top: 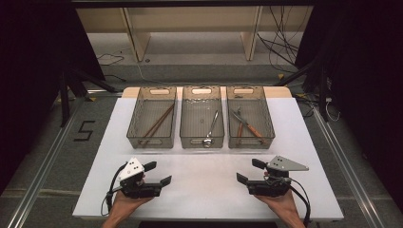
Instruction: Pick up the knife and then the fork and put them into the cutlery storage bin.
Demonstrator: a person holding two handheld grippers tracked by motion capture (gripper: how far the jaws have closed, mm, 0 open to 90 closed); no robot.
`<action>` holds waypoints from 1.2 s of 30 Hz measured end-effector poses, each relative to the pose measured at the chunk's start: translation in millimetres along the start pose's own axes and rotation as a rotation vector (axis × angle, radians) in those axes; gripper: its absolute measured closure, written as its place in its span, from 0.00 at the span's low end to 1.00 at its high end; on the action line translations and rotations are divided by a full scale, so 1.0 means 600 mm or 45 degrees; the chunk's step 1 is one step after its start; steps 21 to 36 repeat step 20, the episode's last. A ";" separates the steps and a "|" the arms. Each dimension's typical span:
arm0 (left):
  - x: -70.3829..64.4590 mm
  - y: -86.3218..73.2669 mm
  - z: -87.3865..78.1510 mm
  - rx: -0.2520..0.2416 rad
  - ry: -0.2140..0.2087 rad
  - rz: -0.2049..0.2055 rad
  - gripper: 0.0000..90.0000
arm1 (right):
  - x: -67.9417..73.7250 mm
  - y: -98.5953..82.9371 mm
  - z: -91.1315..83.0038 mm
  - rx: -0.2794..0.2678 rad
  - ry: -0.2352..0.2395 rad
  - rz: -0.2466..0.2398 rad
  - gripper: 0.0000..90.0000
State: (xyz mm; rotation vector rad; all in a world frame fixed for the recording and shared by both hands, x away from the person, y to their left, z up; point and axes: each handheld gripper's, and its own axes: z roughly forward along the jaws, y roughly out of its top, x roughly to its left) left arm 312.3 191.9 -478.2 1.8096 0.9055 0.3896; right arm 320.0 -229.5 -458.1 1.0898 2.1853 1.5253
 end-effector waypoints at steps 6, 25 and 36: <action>0.000 0.000 0.000 0.001 -0.001 0.001 0.20 | 0.000 -0.002 0.003 0.011 -0.001 0.004 0.18; 0.001 0.000 0.000 0.000 0.000 0.002 0.20 | -0.002 -0.001 0.001 -0.001 0.000 0.001 0.18; 0.001 0.000 0.000 0.000 0.000 0.002 0.20 | -0.002 -0.001 0.001 -0.001 0.000 0.001 0.18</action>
